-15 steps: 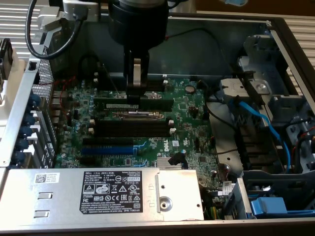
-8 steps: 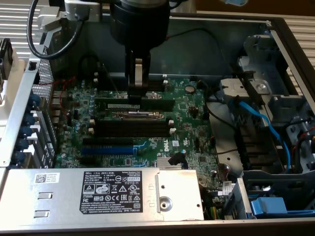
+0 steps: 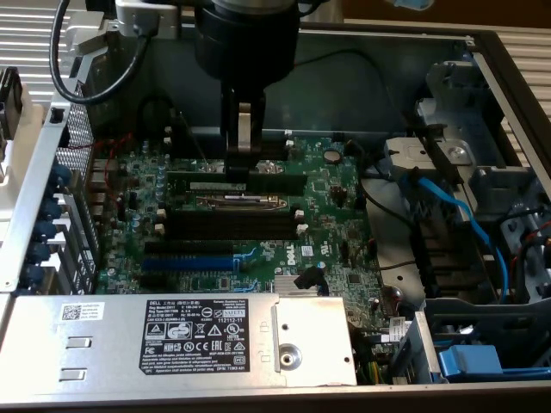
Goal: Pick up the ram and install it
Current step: 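Insert the ram into the slot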
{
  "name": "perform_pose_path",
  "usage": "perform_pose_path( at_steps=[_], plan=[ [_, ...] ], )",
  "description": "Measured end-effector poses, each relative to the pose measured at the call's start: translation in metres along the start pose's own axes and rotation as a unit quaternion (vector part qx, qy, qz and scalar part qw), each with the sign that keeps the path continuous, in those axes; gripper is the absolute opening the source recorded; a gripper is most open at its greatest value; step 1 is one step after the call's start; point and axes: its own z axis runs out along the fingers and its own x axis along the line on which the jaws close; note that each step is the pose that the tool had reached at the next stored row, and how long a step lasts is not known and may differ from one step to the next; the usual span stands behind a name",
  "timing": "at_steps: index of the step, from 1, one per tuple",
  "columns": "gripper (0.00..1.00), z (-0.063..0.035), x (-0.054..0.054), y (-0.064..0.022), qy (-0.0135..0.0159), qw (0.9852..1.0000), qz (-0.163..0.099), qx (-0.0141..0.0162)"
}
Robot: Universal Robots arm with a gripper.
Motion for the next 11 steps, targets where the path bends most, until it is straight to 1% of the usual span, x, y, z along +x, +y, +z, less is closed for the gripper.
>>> perform_pose_path(
  at_steps=[5, 7, 11],
  plan=[
    [0.12, 0.0001, 0.0, -0.0001, 0.0001, 1.0, 0.0, -0.0004],
    [0.12, 0.0007, -0.0001, -0.0012, 0.0, 1.0, 0.0, -0.0015],
    [0.12, 0.0054, -0.0001, -0.0014, 0.0001, 1.0, 0.0, -0.004]
  ],
)
